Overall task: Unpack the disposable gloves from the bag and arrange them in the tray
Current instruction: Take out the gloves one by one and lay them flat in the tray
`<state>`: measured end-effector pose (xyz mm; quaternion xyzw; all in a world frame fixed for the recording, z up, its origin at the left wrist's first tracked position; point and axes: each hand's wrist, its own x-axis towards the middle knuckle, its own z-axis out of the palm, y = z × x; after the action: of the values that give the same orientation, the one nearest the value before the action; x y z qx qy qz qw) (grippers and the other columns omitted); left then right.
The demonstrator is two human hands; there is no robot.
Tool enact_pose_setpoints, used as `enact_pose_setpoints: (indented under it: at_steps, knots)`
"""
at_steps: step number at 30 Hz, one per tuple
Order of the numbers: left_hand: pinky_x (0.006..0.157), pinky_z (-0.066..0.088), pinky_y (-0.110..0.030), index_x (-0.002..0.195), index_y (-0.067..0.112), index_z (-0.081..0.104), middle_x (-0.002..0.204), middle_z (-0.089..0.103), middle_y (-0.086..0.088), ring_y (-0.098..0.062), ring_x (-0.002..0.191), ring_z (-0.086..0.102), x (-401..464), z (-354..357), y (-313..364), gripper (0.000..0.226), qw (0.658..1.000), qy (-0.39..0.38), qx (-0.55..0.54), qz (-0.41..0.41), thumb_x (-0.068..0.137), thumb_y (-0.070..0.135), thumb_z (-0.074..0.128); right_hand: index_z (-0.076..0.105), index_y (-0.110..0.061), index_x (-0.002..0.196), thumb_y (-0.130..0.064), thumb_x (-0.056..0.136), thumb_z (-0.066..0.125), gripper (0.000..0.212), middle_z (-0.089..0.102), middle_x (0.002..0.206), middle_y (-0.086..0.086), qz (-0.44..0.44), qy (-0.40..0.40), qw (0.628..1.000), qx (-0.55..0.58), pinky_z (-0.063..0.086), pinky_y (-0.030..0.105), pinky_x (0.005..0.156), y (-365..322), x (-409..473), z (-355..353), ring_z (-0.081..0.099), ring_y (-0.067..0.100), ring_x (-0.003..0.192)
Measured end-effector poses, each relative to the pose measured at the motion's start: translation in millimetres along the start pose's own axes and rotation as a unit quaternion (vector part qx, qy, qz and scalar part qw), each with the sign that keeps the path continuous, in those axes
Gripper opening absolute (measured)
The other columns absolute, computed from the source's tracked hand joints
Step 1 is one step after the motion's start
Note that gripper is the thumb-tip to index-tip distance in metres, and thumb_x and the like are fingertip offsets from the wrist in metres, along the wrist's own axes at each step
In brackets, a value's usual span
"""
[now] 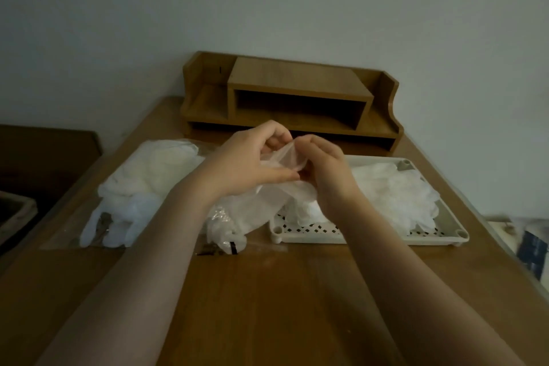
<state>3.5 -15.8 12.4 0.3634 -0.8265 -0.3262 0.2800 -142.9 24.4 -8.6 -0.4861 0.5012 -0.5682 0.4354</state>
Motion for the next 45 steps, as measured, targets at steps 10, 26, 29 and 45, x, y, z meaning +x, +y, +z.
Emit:
enact_pose_setpoints:
  at_steps: [10,26,29,45]
  knots:
    - [0.071,0.054,-0.024,0.109,0.029,0.056,0.096,0.065,0.014,-0.001,0.081,0.064,2,12,12,0.040,0.997,0.046,-0.057,-0.026,0.075,0.037,0.075,0.057,-0.012,0.077,-0.023,0.100,0.044,0.029,0.055,0.067,0.000,0.016,0.016,0.999,0.042,0.049,0.025,0.062,-23,1,-23,0.054,0.012,0.060]
    - [0.066,0.046,-0.036,0.102,0.011,0.066,0.091,0.057,0.000,-0.020,0.080,0.057,-10,-3,-20,0.018,0.963,0.081,0.238,0.103,0.096,0.016,0.050,0.051,-0.005,0.104,-0.023,0.103,0.036,0.023,0.052,0.063,0.007,0.241,0.093,0.950,0.176,0.036,0.018,0.037,-1,27,8,0.043,0.010,0.043]
    - [0.067,0.044,-0.034,0.103,0.009,0.063,0.100,0.055,-0.002,-0.022,0.082,0.057,-14,-2,-24,0.022,0.948,0.089,0.293,0.086,0.098,0.019,0.044,0.052,-0.005,0.090,-0.020,0.102,0.038,0.023,0.051,0.057,0.004,0.237,0.087,0.958,0.139,0.034,0.019,0.040,5,29,11,0.042,0.009,0.043]
    - [0.103,0.029,-0.048,0.078,0.009,0.075,0.128,0.056,-0.009,-0.031,0.130,0.037,-20,7,-25,0.026,0.927,0.109,0.349,0.088,0.089,0.029,0.062,0.050,-0.003,0.095,-0.022,0.103,0.037,0.024,0.074,0.076,0.010,0.200,0.096,0.935,0.277,0.037,0.015,0.039,-2,29,9,0.043,0.010,0.053]
